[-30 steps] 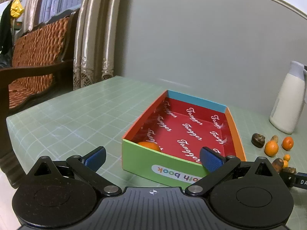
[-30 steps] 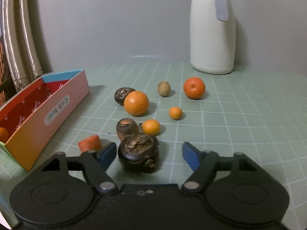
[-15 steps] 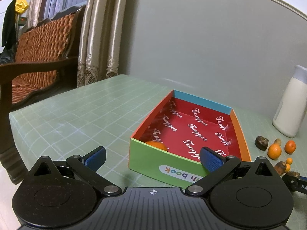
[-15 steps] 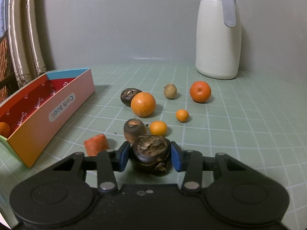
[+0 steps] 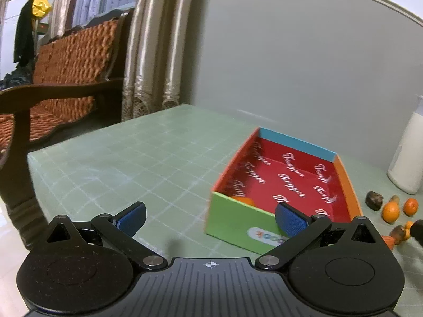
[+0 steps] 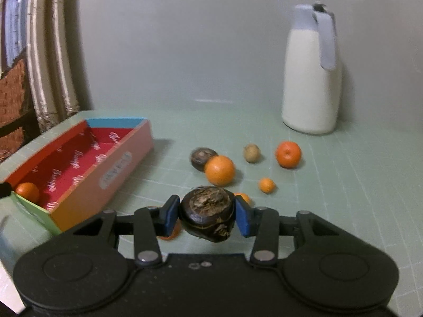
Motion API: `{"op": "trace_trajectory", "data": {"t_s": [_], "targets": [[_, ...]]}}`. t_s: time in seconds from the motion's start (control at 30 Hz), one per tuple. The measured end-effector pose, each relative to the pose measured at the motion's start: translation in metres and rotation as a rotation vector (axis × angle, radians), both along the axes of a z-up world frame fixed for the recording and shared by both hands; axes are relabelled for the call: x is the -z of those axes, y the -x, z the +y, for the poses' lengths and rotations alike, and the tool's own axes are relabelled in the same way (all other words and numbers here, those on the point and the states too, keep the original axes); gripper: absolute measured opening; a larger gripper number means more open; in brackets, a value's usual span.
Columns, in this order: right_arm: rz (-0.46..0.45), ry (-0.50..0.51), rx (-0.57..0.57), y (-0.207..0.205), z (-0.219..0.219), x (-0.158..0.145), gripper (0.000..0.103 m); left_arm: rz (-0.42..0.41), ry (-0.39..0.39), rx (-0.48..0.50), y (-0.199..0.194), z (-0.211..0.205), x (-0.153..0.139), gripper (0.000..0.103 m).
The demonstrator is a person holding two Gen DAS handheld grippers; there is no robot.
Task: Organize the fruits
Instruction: 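Carry the water chestnut into the red tray and open the right gripper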
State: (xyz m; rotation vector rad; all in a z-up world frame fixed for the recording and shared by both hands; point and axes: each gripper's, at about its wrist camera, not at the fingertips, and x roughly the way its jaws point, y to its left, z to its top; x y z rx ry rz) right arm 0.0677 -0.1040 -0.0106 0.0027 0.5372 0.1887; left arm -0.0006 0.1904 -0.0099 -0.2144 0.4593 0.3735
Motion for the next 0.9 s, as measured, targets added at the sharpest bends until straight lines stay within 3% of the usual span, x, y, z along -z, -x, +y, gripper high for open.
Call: {"op": "trace_trajectory", "data": {"t_s": [0.53, 0.9], "targets": [[-0.054, 0.027, -0.209, 0.010, 0.086, -0.032, 0.043, -0.001, 0.067, -0.133, 0.021, 0.056, 0.008, 0.103], [-0.029, 0.049, -0.317, 0.006, 0.139, -0.030, 0.043, -0.002, 0.093, -0.179, 0.032, 0.080, 0.013, 0.103]]}}
